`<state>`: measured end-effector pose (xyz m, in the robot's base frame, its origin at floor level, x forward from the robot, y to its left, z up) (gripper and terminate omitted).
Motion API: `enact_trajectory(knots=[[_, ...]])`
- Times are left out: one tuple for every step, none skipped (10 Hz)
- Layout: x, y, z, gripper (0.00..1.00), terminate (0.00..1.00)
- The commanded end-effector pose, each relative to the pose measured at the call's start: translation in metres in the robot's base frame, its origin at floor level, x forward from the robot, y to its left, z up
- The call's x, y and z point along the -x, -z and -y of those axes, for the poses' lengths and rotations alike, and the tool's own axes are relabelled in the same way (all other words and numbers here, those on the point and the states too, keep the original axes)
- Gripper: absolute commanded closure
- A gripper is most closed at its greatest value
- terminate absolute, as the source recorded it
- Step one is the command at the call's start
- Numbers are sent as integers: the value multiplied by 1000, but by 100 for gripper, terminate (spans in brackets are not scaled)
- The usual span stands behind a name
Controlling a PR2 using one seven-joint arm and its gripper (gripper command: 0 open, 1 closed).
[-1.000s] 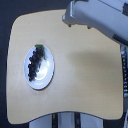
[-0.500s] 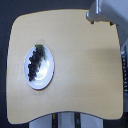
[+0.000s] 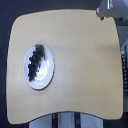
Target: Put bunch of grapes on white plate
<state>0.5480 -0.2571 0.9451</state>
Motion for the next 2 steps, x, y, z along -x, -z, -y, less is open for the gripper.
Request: enact_trajectory(knots=[[-2, 9, 4, 0, 0], [2, 12, 14, 0, 100]])
